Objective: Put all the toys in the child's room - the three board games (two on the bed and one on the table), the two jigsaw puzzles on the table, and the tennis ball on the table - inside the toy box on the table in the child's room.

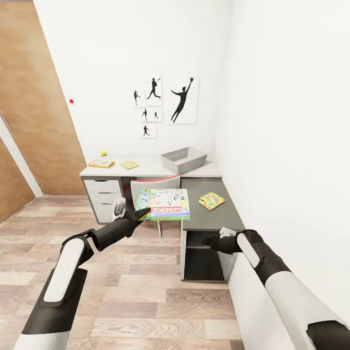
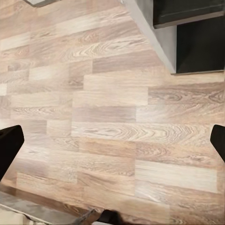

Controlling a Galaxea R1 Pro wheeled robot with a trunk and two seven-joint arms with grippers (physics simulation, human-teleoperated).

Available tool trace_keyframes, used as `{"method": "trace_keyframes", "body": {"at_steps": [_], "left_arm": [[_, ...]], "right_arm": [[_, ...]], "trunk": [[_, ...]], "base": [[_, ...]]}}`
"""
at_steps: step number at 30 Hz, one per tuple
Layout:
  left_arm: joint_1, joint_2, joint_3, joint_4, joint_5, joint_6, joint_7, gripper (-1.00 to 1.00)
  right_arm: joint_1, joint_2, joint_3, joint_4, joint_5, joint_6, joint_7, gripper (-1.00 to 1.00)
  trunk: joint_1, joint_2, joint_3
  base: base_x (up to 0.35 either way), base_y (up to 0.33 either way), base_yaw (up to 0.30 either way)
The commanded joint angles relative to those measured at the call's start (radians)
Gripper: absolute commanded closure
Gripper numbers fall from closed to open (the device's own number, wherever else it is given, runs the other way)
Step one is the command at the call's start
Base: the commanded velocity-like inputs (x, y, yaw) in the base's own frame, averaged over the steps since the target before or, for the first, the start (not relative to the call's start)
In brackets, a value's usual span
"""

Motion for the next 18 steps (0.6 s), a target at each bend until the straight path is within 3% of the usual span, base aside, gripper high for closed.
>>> {"method": "trace_keyframes", "body": {"at_steps": [1, 7, 18], "left_arm": [[-0.001, -0.001, 0.002, -0.001, 0.016, 0.004, 0.01, 1.0], [-0.001, -0.001, 0.002, -0.002, 0.016, 0.004, 0.01, 1.0], [-0.001, -0.001, 0.002, -0.002, 0.016, 0.005, 0.01, 1.0]], "right_arm": [[-0.001, -0.001, 0.002, -0.001, 0.009, 0.003, 0.008, -1.0], [-0.001, -0.001, 0.002, -0.008, 0.008, 0.007, 0.008, -1.0], [-0.001, -0.002, 0.0, -0.065, 0.009, 0.088, 0.007, -1.0]], "trunk": [[0.001, -0.002, -0.002], [0.001, -0.002, -0.002], [0.001, -0.002, -0.002]], "base": [[0.333, 0.0, 0.0], [0.332, 0.0, 0.0], [0.333, 0.0, 0.0]]}}
